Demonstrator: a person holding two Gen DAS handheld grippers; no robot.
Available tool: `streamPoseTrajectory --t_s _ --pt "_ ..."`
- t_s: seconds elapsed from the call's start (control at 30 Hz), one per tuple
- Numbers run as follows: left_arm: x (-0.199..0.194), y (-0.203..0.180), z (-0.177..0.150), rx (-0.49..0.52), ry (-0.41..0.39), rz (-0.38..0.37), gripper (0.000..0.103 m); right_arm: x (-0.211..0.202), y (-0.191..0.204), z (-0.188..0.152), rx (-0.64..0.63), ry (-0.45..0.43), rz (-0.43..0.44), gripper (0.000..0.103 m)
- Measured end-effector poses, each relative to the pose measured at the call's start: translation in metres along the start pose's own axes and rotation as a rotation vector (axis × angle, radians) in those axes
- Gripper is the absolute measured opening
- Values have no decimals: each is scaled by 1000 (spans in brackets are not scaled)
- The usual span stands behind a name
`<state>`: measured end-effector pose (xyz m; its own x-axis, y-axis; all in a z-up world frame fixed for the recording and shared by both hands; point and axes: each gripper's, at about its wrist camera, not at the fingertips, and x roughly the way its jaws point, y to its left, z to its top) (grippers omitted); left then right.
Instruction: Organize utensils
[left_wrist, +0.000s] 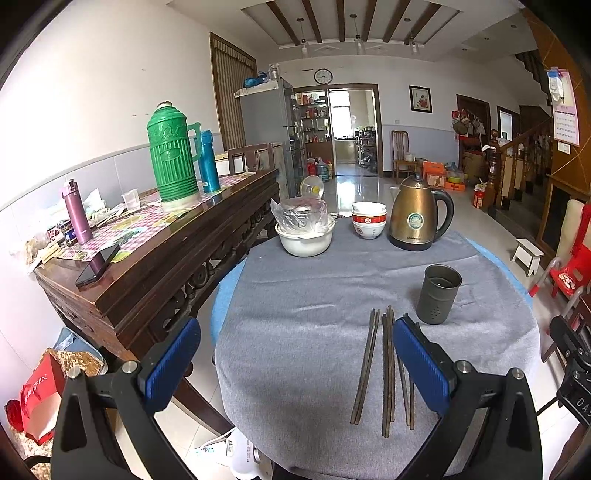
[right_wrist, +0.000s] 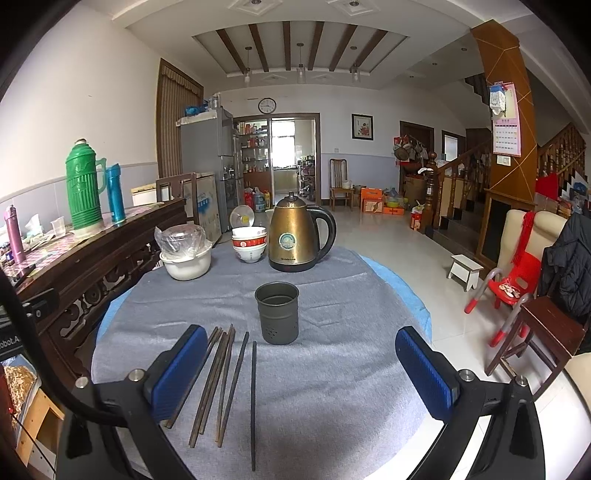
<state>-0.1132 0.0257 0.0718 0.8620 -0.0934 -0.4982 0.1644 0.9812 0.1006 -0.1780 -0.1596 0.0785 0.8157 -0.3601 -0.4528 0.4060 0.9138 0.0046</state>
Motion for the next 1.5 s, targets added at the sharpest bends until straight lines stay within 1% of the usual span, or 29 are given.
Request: streamPoseTrajectory --t_s 0.5,1.2,1.5 --pt "-3 3 -2 -1 7 -6 103 -5 1 -2 1 7 -1 103" --pt "5 1 0 4 17 -11 103 -6 5 -2 -4 12 -2 103" --pt "21 0 1 3 48 -13 103 12 11 1 -19 53 7 103"
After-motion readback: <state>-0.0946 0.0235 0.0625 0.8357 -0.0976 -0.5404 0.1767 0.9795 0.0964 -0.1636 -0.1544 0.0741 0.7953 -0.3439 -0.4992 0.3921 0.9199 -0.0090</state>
